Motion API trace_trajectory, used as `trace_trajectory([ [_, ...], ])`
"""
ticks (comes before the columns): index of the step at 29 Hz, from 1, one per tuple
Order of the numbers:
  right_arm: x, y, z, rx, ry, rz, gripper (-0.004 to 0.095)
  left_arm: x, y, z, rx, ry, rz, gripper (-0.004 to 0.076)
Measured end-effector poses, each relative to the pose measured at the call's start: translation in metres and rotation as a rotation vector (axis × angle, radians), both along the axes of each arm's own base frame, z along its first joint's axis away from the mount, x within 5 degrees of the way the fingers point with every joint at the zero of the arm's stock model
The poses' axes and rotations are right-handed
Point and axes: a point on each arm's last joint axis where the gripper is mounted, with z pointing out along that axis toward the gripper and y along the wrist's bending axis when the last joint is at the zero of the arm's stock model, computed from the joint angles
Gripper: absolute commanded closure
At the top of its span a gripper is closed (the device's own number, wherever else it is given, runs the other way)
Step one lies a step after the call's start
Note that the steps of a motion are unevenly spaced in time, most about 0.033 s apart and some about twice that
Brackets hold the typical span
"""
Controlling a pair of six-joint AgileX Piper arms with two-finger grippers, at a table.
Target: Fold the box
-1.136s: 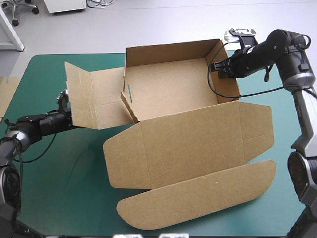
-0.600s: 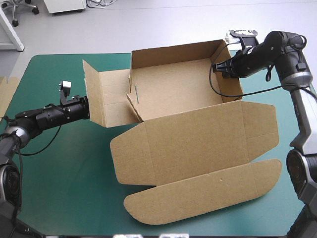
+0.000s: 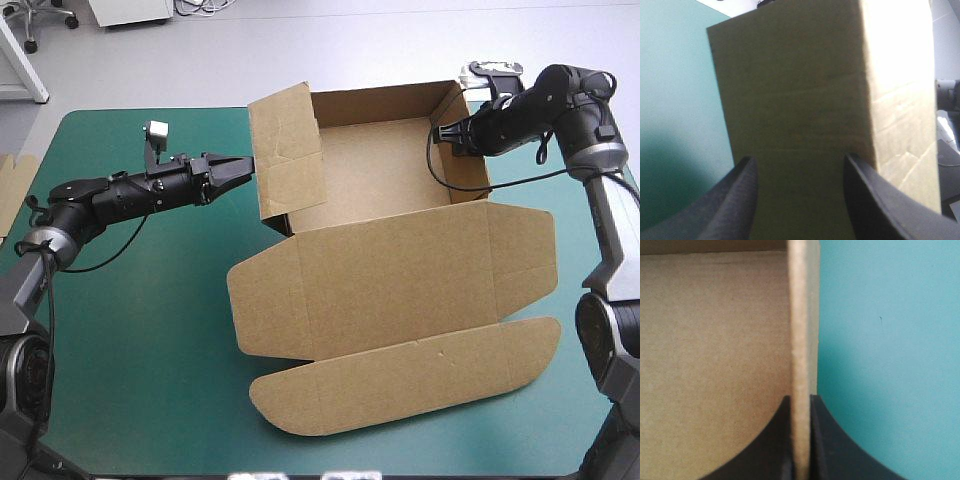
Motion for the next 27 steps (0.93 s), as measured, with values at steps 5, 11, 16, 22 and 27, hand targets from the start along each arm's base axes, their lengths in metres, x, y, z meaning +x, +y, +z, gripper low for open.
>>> trace_trajectory([
  [5,0.000,0.000,0.000,0.003,-0.003,-0.001,0.0921,0.002,-0.010,0.011,-0.010,-0.016,-0.031,0.0336],
  [11,0.001,0.000,0.000,0.006,0.000,-0.007,0.0921,0.000,-0.024,0.012,-0.018,-0.004,-0.072,0.0336],
  [16,0.001,0.000,0.000,0.014,0.004,-0.019,0.0921,-0.001,-0.032,0.015,-0.020,-0.009,-0.094,0.0336],
  [22,0.001,0.000,0.000,0.029,0.009,-0.042,0.0921,0.000,-0.038,0.026,0.003,-0.027,-0.117,0.0336],
  [27,0.004,0.000,-0.005,0.039,0.027,-0.058,0.0920,0.001,-0.046,0.037,0.132,-0.027,-0.146,0.0336],
])
